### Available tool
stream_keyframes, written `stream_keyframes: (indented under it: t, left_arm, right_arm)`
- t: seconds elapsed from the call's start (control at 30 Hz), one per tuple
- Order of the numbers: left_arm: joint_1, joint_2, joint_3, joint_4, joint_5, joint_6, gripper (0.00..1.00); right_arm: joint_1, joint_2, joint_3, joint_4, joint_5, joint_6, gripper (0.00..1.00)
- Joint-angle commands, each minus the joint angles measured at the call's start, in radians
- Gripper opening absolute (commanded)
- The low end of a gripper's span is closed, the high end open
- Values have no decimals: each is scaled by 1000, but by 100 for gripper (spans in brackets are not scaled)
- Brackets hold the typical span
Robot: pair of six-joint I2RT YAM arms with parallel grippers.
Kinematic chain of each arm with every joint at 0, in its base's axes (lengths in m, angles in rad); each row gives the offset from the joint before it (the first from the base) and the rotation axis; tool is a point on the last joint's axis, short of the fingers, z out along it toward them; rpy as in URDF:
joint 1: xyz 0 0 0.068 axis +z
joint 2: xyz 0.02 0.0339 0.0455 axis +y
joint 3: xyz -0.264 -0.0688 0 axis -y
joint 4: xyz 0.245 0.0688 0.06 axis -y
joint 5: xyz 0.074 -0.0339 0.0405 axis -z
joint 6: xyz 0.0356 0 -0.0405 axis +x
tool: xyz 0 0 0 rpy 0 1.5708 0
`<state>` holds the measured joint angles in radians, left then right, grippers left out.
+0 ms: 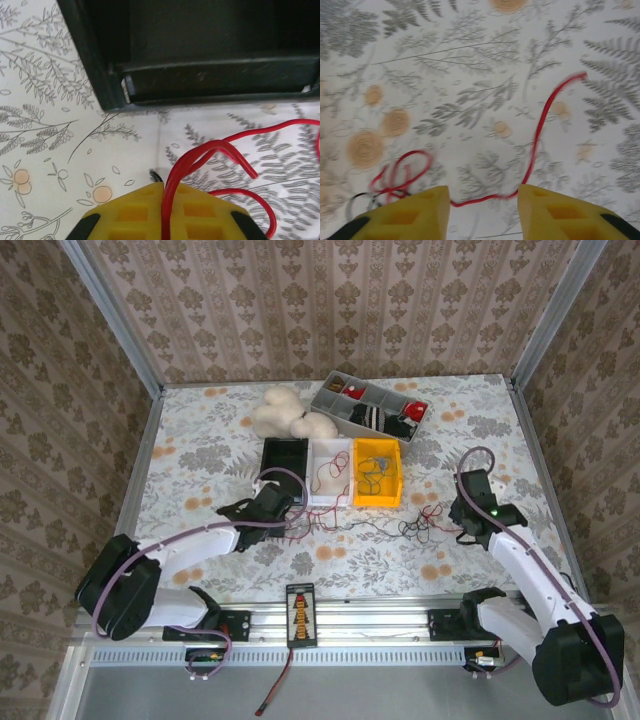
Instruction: Untangle the cables
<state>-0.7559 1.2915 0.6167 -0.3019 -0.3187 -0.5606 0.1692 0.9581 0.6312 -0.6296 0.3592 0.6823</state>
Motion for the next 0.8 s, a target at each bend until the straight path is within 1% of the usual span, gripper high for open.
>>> stream_keyframes:
  t: [0.0,0.07,0.1,0.13,0.2,0.27,0.33,0.43,0.53,0.6,0.77]
  left_arm:
    - [-8,-44,-12,21,18,32,29]
    - [-8,-67,-20,20,4,22,42]
    - [-8,-81,-27,23,-6,13,51]
    - [-8,-96,-35,28,-17,4,56]
    - [-8,-123,-47,32,-49,-15,61]
    - [-7,-149,-60,39,-67,-25,63]
    - [-1,-161,-72,58,-53,-16,63]
    - [9,-151,-71,72,-2,8,62]
    - [13,-126,-66,75,52,29,61]
    - [20,-105,-64,67,76,29,61]
    - [27,-81,-60,48,82,31,58]
  right_arm:
    - [79,-9,34,33,57,-8,51]
    - [142,-17,60,41,110,-12,53]
    - [177,-20,71,53,126,-15,54]
    - [212,-22,79,74,133,-22,54]
    - [281,-13,90,134,112,-41,54]
    - [348,22,96,223,14,-104,54]
    - [421,93,117,310,-123,-166,54]
    - [512,241,187,368,-295,-224,54]
    - [577,399,280,377,-424,-273,54]
    - [606,507,341,364,-475,-303,54]
    - [625,698,466,327,-513,-337,54]
